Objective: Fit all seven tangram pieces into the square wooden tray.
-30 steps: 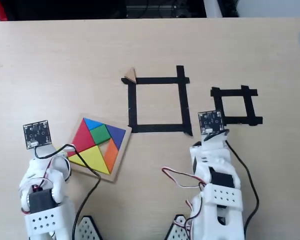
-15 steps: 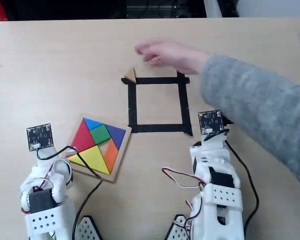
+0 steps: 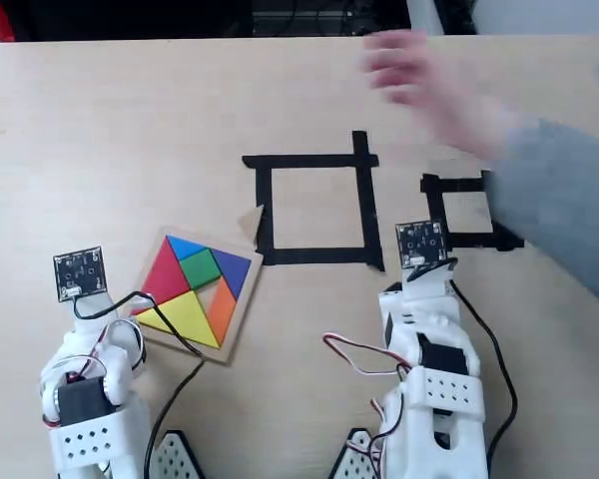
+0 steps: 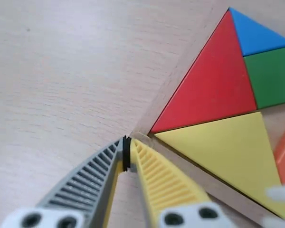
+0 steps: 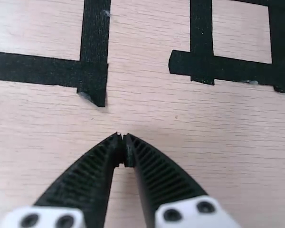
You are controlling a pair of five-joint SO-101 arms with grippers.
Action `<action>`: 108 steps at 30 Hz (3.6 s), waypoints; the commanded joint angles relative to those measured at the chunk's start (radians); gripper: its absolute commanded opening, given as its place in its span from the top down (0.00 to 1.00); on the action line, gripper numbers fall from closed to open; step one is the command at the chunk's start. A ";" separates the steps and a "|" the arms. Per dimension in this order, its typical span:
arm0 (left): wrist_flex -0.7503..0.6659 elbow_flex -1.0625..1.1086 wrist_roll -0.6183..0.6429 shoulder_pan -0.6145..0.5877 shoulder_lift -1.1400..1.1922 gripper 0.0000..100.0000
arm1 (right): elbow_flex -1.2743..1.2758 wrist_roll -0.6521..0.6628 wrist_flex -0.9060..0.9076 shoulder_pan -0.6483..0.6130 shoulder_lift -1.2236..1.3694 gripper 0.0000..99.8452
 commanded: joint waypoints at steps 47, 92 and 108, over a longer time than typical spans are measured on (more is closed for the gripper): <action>0.005 0.018 0.006 -0.015 -0.003 0.97 | -0.007 -0.005 -0.018 -0.012 -0.012 0.99; -0.215 -0.832 -0.063 0.348 0.537 0.90 | -0.007 -0.005 -0.018 -0.011 -0.012 0.99; -0.580 -1.090 0.046 0.526 1.639 0.78 | -0.007 -0.005 -0.012 -0.011 -0.012 0.99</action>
